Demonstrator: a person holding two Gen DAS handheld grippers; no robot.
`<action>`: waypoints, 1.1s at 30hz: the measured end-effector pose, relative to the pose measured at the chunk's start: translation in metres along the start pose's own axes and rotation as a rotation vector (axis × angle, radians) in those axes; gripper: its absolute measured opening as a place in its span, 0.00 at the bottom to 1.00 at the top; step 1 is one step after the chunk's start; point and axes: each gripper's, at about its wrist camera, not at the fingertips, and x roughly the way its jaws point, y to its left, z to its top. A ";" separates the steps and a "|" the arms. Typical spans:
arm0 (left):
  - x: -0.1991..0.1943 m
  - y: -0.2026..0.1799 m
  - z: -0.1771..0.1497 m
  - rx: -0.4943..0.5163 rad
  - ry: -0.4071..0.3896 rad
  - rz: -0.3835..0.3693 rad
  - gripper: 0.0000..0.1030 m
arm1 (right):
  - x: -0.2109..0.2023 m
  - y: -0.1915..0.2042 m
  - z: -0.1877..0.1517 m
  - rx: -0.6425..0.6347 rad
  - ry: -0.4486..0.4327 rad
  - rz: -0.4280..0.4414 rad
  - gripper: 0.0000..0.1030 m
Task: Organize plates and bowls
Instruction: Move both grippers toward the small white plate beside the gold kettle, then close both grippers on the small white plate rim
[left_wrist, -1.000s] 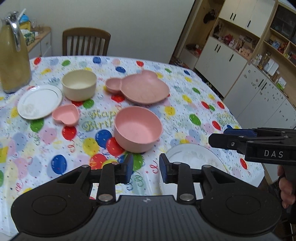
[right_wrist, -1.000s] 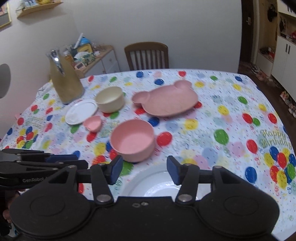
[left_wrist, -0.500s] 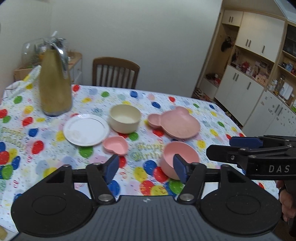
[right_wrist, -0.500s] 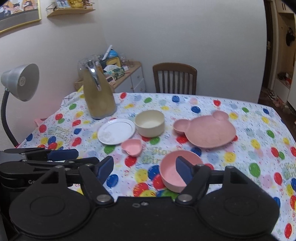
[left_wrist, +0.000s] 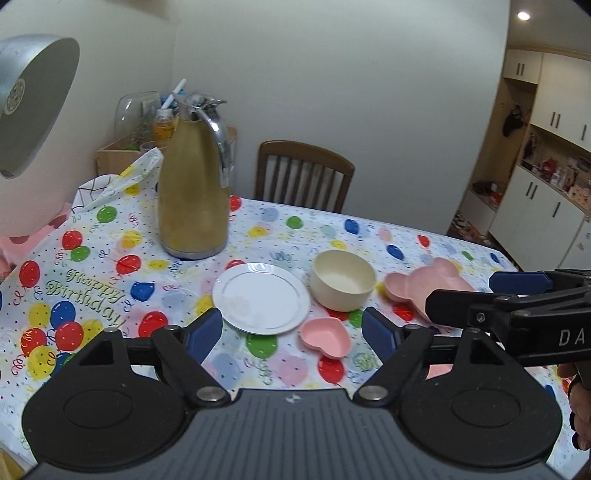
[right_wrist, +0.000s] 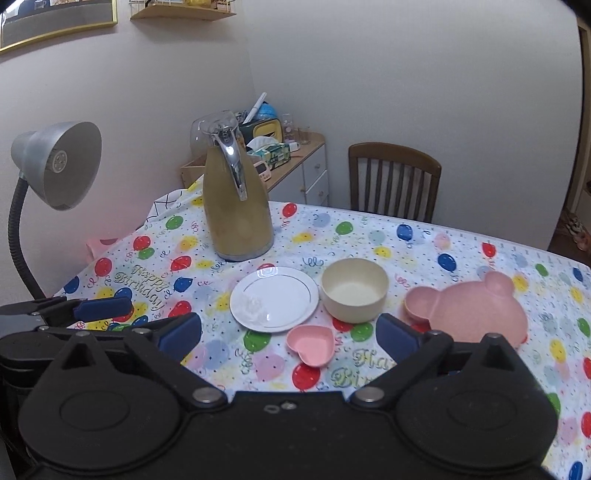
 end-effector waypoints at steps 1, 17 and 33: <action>0.006 0.004 0.003 -0.006 0.005 0.009 0.80 | 0.008 0.000 0.003 0.000 0.007 0.003 0.98; 0.132 0.060 0.031 -0.107 0.150 0.060 0.80 | 0.155 -0.024 0.025 0.124 0.261 0.043 0.90; 0.244 0.107 0.042 -0.180 0.264 0.089 0.80 | 0.253 -0.044 0.016 0.316 0.418 0.035 0.67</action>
